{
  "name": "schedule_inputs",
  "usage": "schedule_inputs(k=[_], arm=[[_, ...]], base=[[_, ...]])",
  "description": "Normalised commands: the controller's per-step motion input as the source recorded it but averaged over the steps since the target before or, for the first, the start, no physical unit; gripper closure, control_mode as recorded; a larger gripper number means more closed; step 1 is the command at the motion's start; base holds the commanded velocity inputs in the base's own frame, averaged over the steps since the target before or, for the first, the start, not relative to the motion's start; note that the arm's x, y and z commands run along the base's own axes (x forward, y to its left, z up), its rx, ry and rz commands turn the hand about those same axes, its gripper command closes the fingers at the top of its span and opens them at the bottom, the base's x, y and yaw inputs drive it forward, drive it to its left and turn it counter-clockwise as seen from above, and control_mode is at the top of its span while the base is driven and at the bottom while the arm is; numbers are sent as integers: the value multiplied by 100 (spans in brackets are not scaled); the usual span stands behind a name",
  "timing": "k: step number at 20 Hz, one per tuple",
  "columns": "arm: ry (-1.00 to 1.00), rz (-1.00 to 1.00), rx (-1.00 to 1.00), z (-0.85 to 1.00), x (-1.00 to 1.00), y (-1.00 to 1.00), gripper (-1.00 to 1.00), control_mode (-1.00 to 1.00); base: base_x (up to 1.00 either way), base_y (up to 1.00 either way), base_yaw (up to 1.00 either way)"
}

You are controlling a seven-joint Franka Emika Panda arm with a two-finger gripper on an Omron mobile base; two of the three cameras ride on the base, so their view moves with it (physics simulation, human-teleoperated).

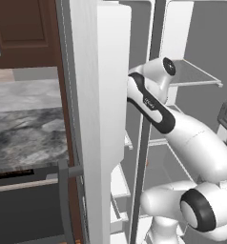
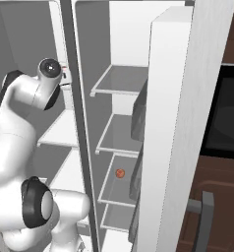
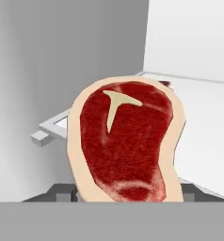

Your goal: There's a steak in the fridge that needs to be moved to the freezer for freezing. Pick up the steak from the fridge, place it on any shelf in the freezer, and close the fridge and freezer doors when done.

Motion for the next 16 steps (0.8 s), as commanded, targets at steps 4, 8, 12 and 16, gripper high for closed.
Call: schedule_inputs(k=[4, 8, 12, 16], arm=[[3, 0, 0, -7, 39, -1, 100, -100], [2, 0, 0, -12, 46, 5, 100, -100], [1, -2, 0, -16, 39, 1, 100, -100], [5, -3, 0, -18, 35, 0, 100, -100]], base=[[0, 0, 0], [0, 0, 0], [0, 0, 0], [0, 0, 0]])
